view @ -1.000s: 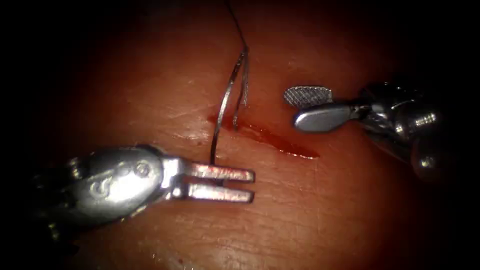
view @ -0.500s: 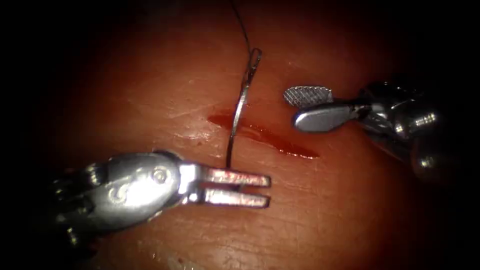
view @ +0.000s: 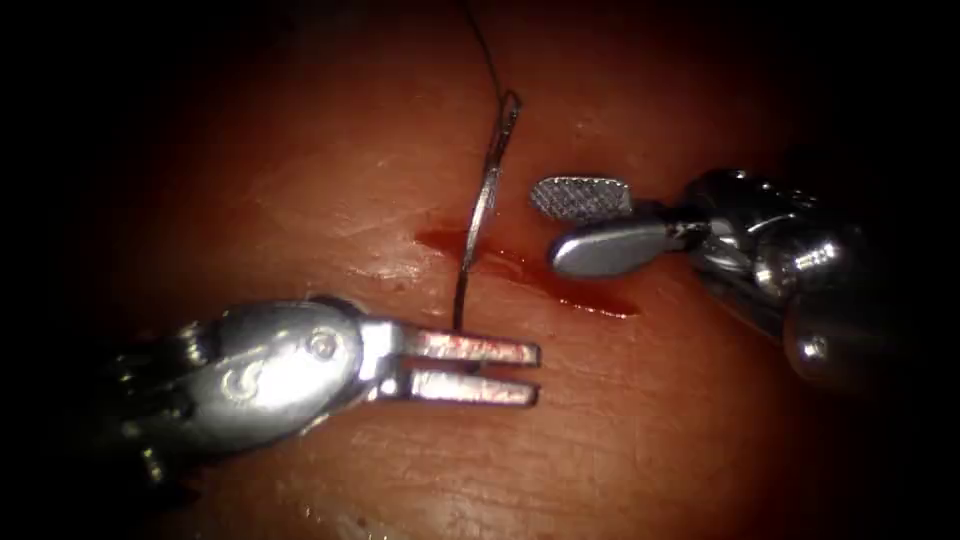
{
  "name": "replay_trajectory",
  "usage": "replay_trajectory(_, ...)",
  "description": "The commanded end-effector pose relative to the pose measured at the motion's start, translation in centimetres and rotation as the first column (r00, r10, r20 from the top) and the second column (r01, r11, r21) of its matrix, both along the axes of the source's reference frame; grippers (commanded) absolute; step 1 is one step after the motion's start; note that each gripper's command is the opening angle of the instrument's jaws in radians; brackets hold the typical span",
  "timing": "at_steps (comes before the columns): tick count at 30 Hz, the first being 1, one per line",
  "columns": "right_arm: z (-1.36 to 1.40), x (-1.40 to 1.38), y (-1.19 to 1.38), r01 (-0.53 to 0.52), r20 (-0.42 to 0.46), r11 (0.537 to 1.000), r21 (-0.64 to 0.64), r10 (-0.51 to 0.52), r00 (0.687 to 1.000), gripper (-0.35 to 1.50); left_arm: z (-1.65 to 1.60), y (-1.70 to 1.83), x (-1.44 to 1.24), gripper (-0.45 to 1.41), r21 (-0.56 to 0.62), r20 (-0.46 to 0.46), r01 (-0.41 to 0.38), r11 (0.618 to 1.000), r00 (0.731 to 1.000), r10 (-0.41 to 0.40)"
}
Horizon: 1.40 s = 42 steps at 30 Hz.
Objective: Wound Closure
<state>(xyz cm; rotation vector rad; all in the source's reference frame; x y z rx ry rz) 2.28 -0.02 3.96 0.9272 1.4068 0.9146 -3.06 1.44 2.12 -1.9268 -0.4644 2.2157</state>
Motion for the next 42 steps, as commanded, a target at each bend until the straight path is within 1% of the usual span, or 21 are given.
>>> replay_trajectory(1,0.08,0.11,0.05,-0.011,0.021,1.0,-0.003,0.011,1.0,1.03,0.05,0.01,-0.06,-0.45,-0.007,0.001,-0.002,1.0,1.0,0.002)
replay_trajectory(5,0.16,0.15,0.11,-0.053,0.132,0.999,-0.012,0.054,0.99,1.01,0.02,0.0,-0.08,-0.45,-0.011,0.001,-0.001,1.0,1.0,0.001)
replay_trajectory(8,0.21,0.11,0.17,-0.089,0.172,0.996,-0.023,0.092,0.981,1.01,0.01,0.0,-0.09,-0.45,-0.016,0.003,-0.003,1.0,1.0,0.003)
replay_trajectory(13,0.22,0.14,0.19,-0.116,0.186,0.993,-0.025,0.118,0.975,0.99,-0.01,-0.03,-0.13,-0.45,-0.014,0.007,-0.01,1.0,1.0,0.01)
replay_trajectory(17,0.19,0.22,0.19,-0.105,0.181,0.994,-0.021,0.107,0.978,0.89,-0.02,-0.05,-0.19,-0.45,-0.014,0.008,-0.012,1.0,1.0,0.012)
replay_trajectory(21,0.16,0.28,0.15,-0.094,0.175,0.995,-0.019,0.096,0.98,0.84,-0.01,-0.06,-0.2,-0.45,-0.015,0.009,-0.014,1.0,1.0,0.014)
replay_trajectory(23,0.16,0.32,0.14,-0.087,0.171,0.996,-0.019,0.089,0.981,0.76,-0.01,-0.06,-0.2,-0.45,-0.015,0.009,-0.014,1.0,1.0,0.014)
replay_trajectory(24,0.16,0.33,0.12,-0.079,0.167,0.997,-0.018,0.081,0.983,0.67,-0.01,-0.06,-0.2,-0.45,-0.015,0.009,-0.014,1.0,1.0,0.014)
replay_trajectory(25,0.16,0.35,0.11,-0.068,0.161,0.998,-0.018,0.07,0.984,0.52,-0.01,-0.06,-0.2,-0.45,-0.015,0.009,-0.014,1.0,1.0,0.014)
replay_trajectory(26,0.17,0.36,0.09,-0.057,0.155,0.998,-0.017,0.059,0.986,0.31,-0.01,-0.06,-0.2,-0.45,-0.015,0.009,-0.014,1.0,1.0,0.014)
replay_trajectory(27,0.17,0.37,0.06,-0.04,0.149,0.999,-0.018,0.042,0.988,-0.22,-0.01,-0.06,-0.2,-0.45,-0.015,0.009,-0.014,1.0,1.0,0.014)
replay_trajectory(28,0.17,0.37,0.05,-0.039,0.149,0.999,-0.018,0.041,0.988,-0.35,-0.01,-0.06,-0.2,-0.45,-0.015,0.009,-0.014,1.0,1.0,0.014)
replay_trajectory(35,0.16,0.36,0.0,-0.022,0.144,0.999,-0.042,0.028,0.989,-0.35,-0.01,-0.06,-0.2,-0.45,-0.02,0.01,-0.015,1.0,1.0,0.015)
replay_trajectory(40,0.17,0.34,0.02,-0.018,0.143,0.997,-0.071,0.028,0.989,-0.35,-0.03,-0.03,-0.21,-0.45,-0.018,0.011,-0.014,1.0,1.0,0.015)
replay_trajectory(41,0.17,0.34,0.03,-0.018,0.143,0.997,-0.077,0.029,0.989,-0.35,-0.04,0.0,-0.22,-0.03,-0.01,0.01,-0.013,1.0,1.0,0.013)
replay_trajectory(42,0.18,0.32,0.06,-0.013,0.145,0.994,-0.105,0.028,0.989,-0.35,-0.07,0.03,-0.24,0.47,0.064,0.004,-0.008,0.998,1.0,0.008)
